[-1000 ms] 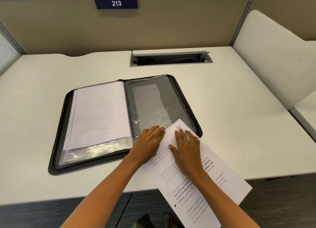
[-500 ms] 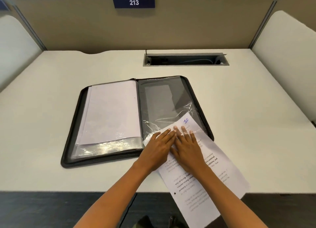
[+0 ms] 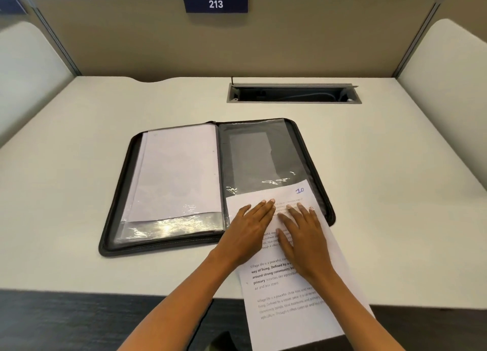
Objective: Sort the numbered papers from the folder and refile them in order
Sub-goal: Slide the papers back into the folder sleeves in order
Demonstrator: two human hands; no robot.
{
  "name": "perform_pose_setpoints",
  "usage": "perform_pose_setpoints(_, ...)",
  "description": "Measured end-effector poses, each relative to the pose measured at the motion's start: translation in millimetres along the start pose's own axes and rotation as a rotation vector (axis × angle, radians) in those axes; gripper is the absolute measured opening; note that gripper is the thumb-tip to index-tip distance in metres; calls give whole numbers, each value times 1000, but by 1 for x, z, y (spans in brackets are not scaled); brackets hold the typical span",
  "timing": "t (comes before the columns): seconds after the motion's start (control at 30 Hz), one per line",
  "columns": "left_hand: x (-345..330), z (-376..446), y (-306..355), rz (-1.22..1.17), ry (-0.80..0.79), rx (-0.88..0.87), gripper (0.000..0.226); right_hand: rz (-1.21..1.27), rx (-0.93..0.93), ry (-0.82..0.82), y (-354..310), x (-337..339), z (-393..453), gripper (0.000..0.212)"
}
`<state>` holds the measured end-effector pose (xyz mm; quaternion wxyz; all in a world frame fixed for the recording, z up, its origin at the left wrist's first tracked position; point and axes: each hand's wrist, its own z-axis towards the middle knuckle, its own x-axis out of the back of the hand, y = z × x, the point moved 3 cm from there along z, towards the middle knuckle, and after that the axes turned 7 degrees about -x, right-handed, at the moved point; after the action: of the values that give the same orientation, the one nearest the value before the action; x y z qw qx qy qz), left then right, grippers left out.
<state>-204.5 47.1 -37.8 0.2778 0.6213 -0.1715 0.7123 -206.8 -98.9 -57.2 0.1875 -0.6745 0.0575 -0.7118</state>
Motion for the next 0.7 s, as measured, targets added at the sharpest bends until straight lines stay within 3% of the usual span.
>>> perform_pose_setpoints(0.23,-1,2,6,-59,11,9,66,-100,3,-127,-2,-12,19,80)
perform_pose_setpoints(0.4,1,2,6,-55,45,14,66,-154,-48,-122,-9,-24,62,62)
perform_pose_setpoints(0.53,5,3,6,-49,55,9,71,-180,-23,-124,-9,-26,80,90)
perform_pose_setpoints(0.63,5,3,4,-38,38,4,71,-83,-27,-87,-7,-19,73,62)
perform_pose_setpoints(0.7,4,4,4,-39,26,4,70,9,-44,22,-5,-10,53,55)
